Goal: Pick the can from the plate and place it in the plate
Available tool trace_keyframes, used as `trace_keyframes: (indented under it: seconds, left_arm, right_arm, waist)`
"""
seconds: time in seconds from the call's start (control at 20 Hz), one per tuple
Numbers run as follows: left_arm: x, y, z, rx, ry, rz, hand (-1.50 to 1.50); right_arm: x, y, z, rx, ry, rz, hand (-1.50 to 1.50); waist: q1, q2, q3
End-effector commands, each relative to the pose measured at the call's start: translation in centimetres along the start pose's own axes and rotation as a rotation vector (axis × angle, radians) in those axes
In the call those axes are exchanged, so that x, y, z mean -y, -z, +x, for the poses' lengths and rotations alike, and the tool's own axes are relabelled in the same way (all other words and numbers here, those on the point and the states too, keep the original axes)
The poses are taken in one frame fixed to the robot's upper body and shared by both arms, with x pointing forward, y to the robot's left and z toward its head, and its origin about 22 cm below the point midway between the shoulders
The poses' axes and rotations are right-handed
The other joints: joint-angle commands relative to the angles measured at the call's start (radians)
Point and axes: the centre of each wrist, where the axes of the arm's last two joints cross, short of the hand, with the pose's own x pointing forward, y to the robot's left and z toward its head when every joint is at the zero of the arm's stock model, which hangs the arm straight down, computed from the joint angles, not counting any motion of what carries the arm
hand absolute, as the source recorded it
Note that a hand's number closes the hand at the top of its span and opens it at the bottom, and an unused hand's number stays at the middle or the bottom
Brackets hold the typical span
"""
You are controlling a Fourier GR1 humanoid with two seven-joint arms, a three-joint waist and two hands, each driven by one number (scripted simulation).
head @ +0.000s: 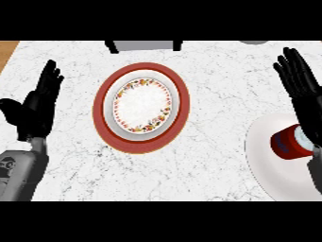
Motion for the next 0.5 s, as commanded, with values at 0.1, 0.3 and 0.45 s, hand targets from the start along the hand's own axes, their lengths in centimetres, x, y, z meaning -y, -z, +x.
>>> trace_keyframes:
  seconds: [0.1, 0.3, 0.45]
  left_arm:
    - [-0.6, -0.2, -1.3, -0.086, 0.037, -0.036, 0.0]
    - [-0.9, -1.9, -3.4, -0.193, 0.038, -0.052, 0.0]
    - [-0.9, -2.6, -4.0, -0.229, 0.01, -0.077, 0.0]
  right_arm:
    - [5.9, -1.7, -2.4, -0.015, 0.149, 0.12, 1.5]
    - [11.9, 0.0, 5.5, 0.031, -0.451, 0.229, 1.5]
    - [14.0, -7.2, -5.1, 0.013, -0.024, -0.175, -1.5]
  waist:
    - [0.02, 0.002, -0.034]
    - [-0.001, -0.007, -0.054]
    - [0.01, 0.009, -0.027]
